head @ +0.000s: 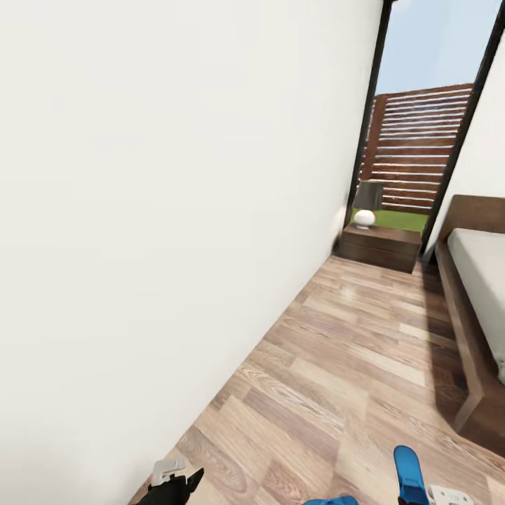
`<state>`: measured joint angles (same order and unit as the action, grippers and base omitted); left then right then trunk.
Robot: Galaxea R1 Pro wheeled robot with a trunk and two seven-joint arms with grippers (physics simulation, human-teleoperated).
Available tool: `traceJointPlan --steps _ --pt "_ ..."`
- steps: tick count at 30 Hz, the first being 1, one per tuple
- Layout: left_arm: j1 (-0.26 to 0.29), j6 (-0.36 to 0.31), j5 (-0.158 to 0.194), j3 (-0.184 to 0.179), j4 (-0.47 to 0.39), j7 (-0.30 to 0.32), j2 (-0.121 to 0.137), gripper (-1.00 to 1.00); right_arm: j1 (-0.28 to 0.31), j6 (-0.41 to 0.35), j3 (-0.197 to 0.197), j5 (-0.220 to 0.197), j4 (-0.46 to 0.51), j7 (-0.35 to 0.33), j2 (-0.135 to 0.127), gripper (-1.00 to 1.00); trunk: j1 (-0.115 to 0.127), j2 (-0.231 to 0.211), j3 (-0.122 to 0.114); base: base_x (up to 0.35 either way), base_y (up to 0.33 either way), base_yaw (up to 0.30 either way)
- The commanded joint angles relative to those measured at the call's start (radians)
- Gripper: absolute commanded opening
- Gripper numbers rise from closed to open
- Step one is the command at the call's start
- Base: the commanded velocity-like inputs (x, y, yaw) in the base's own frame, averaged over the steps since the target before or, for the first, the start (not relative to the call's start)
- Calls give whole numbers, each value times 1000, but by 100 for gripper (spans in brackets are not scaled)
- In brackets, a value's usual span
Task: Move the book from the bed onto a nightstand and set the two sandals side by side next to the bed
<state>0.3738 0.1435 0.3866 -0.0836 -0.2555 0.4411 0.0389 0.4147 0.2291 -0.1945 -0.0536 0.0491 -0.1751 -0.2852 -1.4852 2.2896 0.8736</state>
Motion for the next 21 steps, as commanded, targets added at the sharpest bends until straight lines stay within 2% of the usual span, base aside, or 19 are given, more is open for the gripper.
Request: traceJointPlan --steps 1,21 --pt "0 5 8 -8 1 1 1 100 1 3 -6 -6 -2 -7 0 -100 0 0 1 0 0 -300" --pt "0 5 8 -8 1 1 0 100 1 3 -6 -6 -2 -7 0 -100 0 0 1 0 0 -300"
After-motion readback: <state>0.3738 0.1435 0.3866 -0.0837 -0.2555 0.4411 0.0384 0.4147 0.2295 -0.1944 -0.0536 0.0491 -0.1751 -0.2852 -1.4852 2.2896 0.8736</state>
